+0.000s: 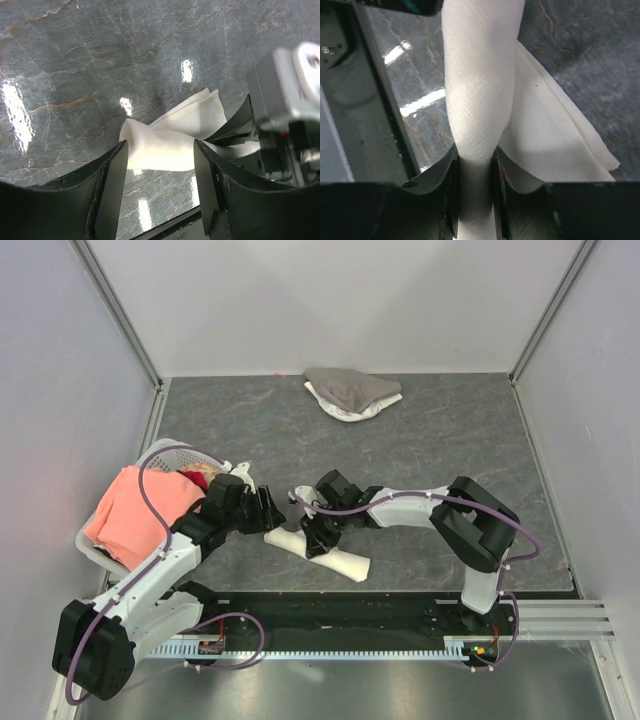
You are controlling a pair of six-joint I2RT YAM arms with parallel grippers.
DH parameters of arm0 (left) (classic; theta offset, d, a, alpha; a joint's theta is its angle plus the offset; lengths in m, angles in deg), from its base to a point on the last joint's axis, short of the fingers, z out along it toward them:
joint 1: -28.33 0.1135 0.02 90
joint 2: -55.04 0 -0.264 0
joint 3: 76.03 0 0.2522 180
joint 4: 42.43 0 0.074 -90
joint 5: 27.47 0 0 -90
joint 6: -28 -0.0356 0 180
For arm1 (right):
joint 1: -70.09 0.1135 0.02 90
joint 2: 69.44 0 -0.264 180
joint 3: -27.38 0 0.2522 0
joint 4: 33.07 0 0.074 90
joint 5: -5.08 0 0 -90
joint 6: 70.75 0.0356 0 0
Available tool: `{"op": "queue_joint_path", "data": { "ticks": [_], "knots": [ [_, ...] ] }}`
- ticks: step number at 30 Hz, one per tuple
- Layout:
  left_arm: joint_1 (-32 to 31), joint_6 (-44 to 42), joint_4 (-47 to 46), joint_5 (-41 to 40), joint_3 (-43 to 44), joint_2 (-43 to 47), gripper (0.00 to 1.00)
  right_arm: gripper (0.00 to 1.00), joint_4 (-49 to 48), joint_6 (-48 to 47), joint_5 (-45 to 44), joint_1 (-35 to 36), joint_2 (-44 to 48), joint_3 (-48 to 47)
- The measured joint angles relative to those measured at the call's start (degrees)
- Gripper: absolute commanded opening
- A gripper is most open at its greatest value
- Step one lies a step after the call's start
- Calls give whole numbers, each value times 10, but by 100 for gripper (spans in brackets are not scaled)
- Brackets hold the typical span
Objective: Fold the napkin, place the utensils inside, and roll it up
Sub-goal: Roll the napkin with the utensil
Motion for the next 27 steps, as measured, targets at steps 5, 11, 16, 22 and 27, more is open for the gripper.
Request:
{"op": "queue_joint_path", "data": {
  "ticks": [5,11,16,22,27],
  "knots": [
    [0,0,0,0,-12,2,60,24,2,28,112,-38,-38,-12],
    [-3,0,-15,1,-38,2,58,24,7,55,207,-75,-86,-30],
    [-3,3,-42,1,-71,-1,56,23,13,63,253,-89,-109,-35],
    [-4,9,-99,7,-108,-16,46,24,21,66,276,-91,-120,-37],
    [-4,24,-159,30,-136,-23,15,32,24,69,279,-95,-122,-38]
  ]
}}
